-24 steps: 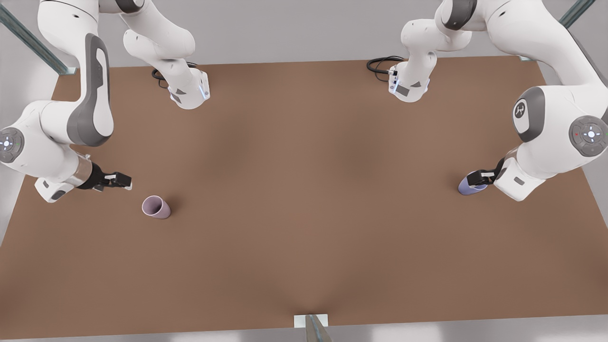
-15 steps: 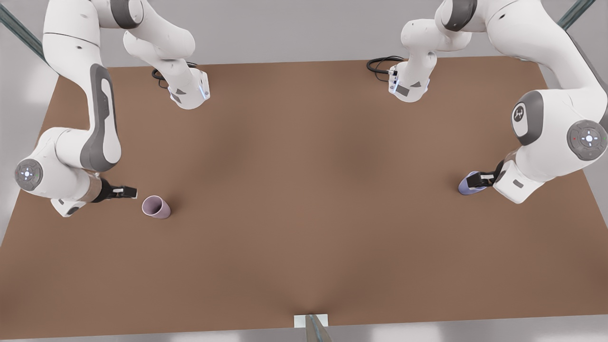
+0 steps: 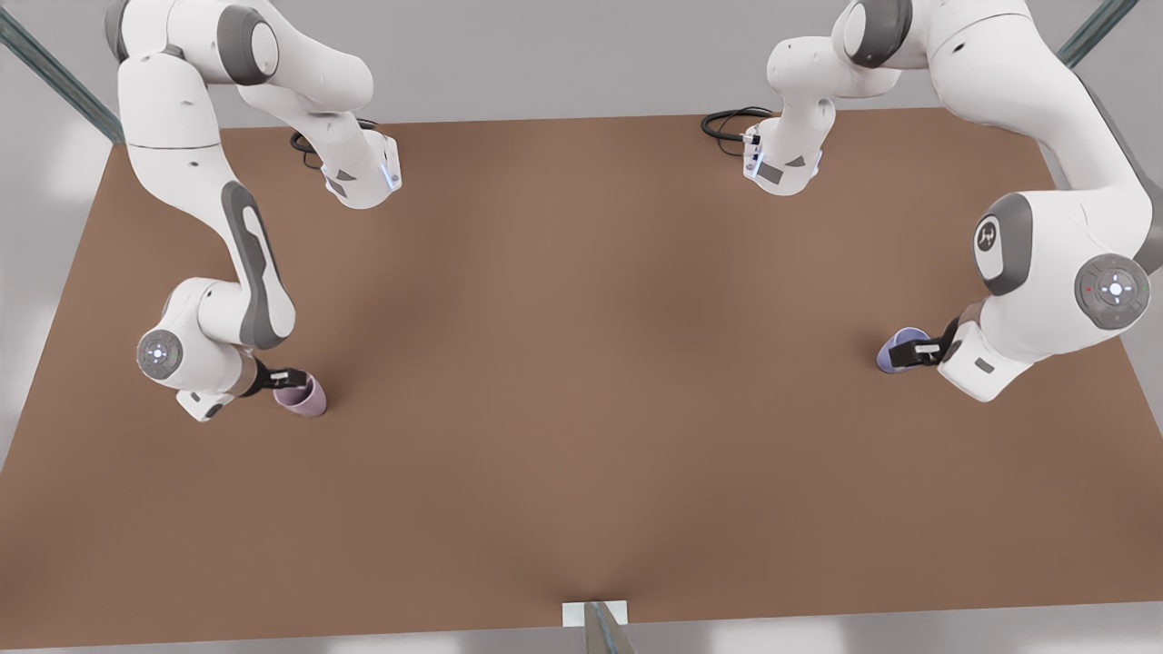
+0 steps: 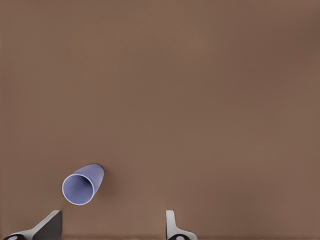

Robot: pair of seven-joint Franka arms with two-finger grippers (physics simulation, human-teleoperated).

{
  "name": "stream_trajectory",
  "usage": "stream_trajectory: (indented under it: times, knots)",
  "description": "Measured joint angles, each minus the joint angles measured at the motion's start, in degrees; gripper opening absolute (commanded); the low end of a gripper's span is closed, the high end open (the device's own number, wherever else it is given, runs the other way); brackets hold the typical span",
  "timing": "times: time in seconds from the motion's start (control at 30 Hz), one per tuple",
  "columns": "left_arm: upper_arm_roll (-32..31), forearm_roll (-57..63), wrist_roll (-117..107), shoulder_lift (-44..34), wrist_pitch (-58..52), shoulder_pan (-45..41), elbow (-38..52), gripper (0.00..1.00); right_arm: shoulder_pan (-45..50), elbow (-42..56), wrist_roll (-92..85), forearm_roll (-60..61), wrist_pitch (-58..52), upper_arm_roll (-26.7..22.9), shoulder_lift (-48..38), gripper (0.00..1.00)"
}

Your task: Stack the cups, with the pink cup at the bottom and the purple cup at the top

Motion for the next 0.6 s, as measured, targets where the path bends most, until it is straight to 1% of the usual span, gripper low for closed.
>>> stream_trajectory:
  times: [0.1, 0.17, 0.2, 0.23, 0.27, 0.3, 0.33, 0.6]
  knots:
    - [0.08, 0.00, -0.02, 0.10, 0.00, 0.04, -0.01, 1.00, -0.12, -0.58, -0.59, 0.00, 2.45, -0.03, 0.54, 0.99]
    - [0.08, 0.00, -0.05, 0.27, -0.01, 0.02, -0.01, 1.00, -0.26, -1.53, -0.96, -0.02, 4.44, -0.03, 0.95, 0.93]
    - [0.09, 0.00, -0.06, 0.34, -0.01, 0.00, -0.01, 1.00, -0.31, -1.68, -1.14, -0.01, 5.24, -0.03, 1.14, 0.86]
    - [0.08, 0.01, -0.07, 0.38, -0.01, -0.01, -0.01, 1.00, -0.33, -1.76, -1.38, 0.04, 5.95, -0.03, 1.28, 0.62]
    - [0.09, 0.02, -0.08, 0.40, -0.01, 0.01, -0.01, 1.00, -0.34, -1.79, -1.67, 0.14, 6.57, -0.03, 1.37, 0.52]
    - [0.09, 0.02, -0.08, 0.40, 0.00, 0.02, -0.01, 1.00, -0.35, -1.77, -2.01, 0.30, 7.07, -0.03, 1.41, 0.35]
    - [0.09, 0.03, -0.09, 0.41, 0.01, 0.02, -0.01, 1.00, -0.33, -1.75, -2.48, 0.60, 7.47, -0.02, 1.43, 0.22]
    - [0.09, 0.04, -0.13, 0.47, 0.02, 0.03, -0.01, 1.00, 0.08, -1.49, -4.86, 0.45, 8.40, 0.24, 0.88, 0.21]
